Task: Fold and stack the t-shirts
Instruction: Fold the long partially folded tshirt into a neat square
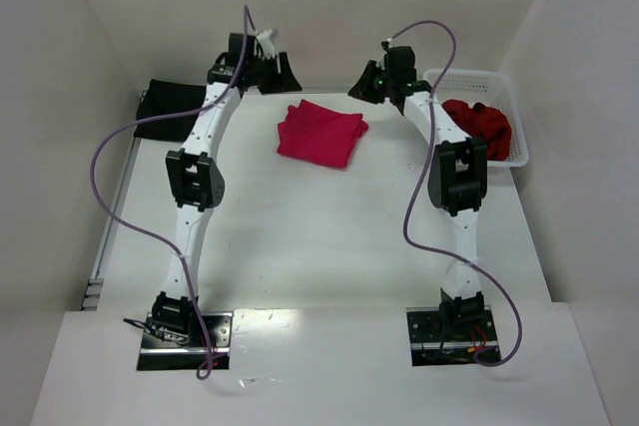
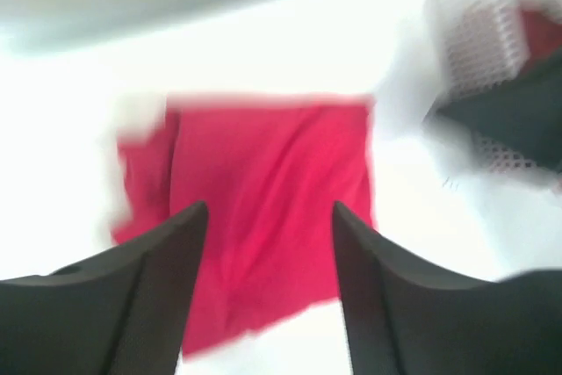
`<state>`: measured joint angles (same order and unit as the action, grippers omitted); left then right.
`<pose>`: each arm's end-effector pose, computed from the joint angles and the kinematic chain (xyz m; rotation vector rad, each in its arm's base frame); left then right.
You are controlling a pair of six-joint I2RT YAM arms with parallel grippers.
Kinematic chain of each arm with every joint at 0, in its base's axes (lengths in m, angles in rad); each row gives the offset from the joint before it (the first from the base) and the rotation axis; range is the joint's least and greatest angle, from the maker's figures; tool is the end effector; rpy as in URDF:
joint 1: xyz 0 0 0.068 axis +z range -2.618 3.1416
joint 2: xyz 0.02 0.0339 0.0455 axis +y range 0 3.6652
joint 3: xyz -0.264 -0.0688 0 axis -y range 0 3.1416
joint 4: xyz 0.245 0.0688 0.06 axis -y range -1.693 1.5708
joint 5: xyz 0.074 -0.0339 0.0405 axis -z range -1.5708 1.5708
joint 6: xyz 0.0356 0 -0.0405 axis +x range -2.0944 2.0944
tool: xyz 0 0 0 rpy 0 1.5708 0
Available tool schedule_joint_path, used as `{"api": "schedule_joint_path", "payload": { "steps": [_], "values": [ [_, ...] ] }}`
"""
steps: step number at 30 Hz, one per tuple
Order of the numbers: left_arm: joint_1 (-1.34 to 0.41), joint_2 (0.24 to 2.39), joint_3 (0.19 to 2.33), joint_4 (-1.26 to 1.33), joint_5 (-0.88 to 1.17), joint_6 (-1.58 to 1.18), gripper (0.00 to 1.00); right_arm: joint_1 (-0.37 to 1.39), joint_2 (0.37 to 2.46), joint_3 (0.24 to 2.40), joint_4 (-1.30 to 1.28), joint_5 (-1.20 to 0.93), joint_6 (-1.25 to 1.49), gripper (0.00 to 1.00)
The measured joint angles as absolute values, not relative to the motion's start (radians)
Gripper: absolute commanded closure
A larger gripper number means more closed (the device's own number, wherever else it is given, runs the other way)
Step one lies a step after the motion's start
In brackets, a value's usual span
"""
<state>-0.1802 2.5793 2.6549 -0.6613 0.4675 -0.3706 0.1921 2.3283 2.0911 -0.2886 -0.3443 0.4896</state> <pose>0.5591 -0.1182 0.2741 0.0701 2.1981 -0.8182 0.5343 0.1162 0.2521 0.1055 2.1543 0.7648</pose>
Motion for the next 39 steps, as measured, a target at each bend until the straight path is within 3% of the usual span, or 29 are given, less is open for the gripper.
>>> {"api": "schedule_joint_path", "payload": {
  "steps": [4,7,10,13,23,39],
  "values": [
    [-0.166,2.653,2.877,-0.640,0.517,-0.361,0.30,0.242,2.246,1.966,-0.282,-0.348,0.475,0.88],
    [-0.161,2.700,2.913,-0.616,0.529,-0.365,0.45,0.277,2.254,1.921,-0.295,-0.348,0.470,0.99],
    [-0.159,2.769,2.915,-0.610,0.551,-0.368,0.70,0.299,2.285,1.912,-0.331,-0.333,0.472,0.99],
    [-0.160,2.846,2.914,-0.625,0.570,-0.370,0.84,0.307,2.305,1.909,-0.361,-0.300,0.474,0.99],
    [-0.200,2.920,2.919,-0.652,0.567,-0.405,0.88,0.312,2.328,1.910,-0.433,-0.221,0.468,0.99],
    [-0.172,2.930,2.991,-0.828,0.191,-0.418,0.86,0.317,2.327,1.839,-0.449,-0.100,0.435,0.99]
  ]
}}
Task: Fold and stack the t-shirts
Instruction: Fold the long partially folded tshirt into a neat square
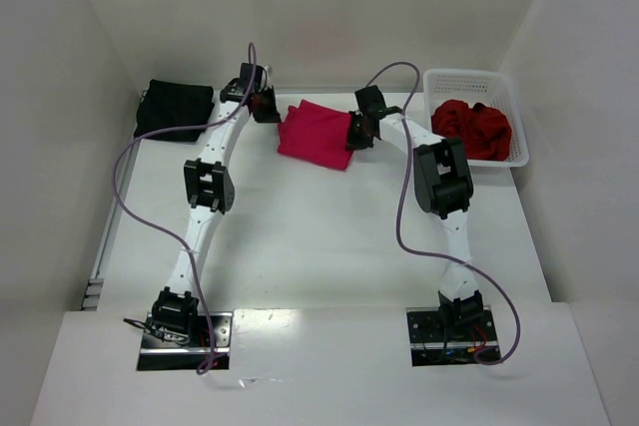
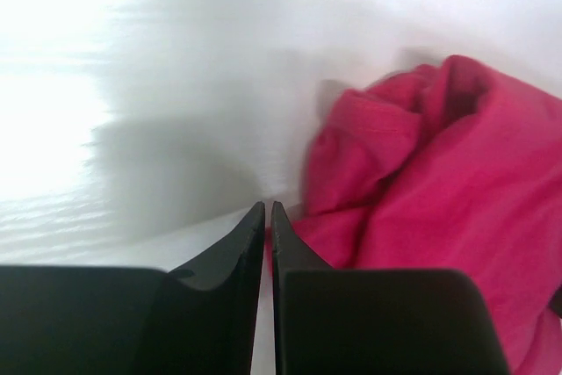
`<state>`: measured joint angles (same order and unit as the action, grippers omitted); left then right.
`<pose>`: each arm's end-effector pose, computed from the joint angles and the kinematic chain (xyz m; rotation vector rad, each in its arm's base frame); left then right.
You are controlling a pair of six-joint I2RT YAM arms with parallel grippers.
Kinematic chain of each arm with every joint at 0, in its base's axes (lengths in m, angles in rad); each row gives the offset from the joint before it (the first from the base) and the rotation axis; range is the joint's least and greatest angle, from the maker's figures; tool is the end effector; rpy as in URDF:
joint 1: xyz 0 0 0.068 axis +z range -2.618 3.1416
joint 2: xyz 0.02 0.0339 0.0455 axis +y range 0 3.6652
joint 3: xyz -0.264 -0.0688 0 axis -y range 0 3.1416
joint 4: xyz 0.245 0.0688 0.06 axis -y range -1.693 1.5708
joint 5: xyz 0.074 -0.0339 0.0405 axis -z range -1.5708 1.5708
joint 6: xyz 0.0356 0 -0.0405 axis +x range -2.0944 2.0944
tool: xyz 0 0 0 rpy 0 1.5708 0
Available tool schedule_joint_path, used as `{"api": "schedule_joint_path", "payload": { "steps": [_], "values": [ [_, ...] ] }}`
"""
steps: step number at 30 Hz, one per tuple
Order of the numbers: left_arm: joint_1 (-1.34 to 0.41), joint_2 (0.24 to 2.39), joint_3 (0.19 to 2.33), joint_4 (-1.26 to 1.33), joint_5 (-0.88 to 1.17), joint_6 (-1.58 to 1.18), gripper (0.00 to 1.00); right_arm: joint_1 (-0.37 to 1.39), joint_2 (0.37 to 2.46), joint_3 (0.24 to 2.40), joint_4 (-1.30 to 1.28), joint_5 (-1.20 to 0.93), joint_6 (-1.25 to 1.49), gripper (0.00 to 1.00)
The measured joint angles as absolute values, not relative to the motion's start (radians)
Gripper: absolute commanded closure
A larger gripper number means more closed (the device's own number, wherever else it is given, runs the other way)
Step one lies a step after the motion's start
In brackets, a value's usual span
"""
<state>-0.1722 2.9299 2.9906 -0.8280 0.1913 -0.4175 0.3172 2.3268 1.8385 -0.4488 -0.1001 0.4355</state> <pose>0.5874 -0.1090 0.1681 -0.1946 2.3707 -0.5116 0.4838 0.1626 0.1555 0.1091 2.5530 0.4269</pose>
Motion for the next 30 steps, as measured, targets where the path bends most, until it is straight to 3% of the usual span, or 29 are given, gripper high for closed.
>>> {"api": "schedule_joint_path", "payload": {
  "steps": [3,7,8,12,17,26,30],
  "values": [
    [-0.167,2.932,3.012,-0.864,0.169,-0.415,0.81,0.322,2.319,1.829,-0.445,-0.081,0.430,0.99],
    [-0.159,2.931,3.047,-0.886,0.187,-0.389,0.57,0.316,2.296,1.808,-0.454,-0.067,0.428,0.95],
    [-0.159,2.929,3.050,-0.889,0.197,-0.380,0.44,0.311,2.289,1.805,-0.461,-0.067,0.428,0.93],
    [-0.146,2.896,3.017,-0.900,0.323,-0.334,0.30,0.291,2.255,1.809,-0.468,-0.088,0.425,0.88],
    [-0.119,2.848,2.947,-0.907,0.501,-0.285,0.28,0.277,2.250,1.893,-0.485,-0.175,0.400,0.88],
    [-0.105,2.846,2.883,-0.952,0.626,-0.227,0.22,0.283,2.316,1.989,-0.517,-0.231,0.346,0.95],
    [-0.105,2.847,2.881,-0.953,0.654,-0.210,0.13,0.285,2.367,1.989,-0.556,-0.183,0.334,0.95]
  ]
}}
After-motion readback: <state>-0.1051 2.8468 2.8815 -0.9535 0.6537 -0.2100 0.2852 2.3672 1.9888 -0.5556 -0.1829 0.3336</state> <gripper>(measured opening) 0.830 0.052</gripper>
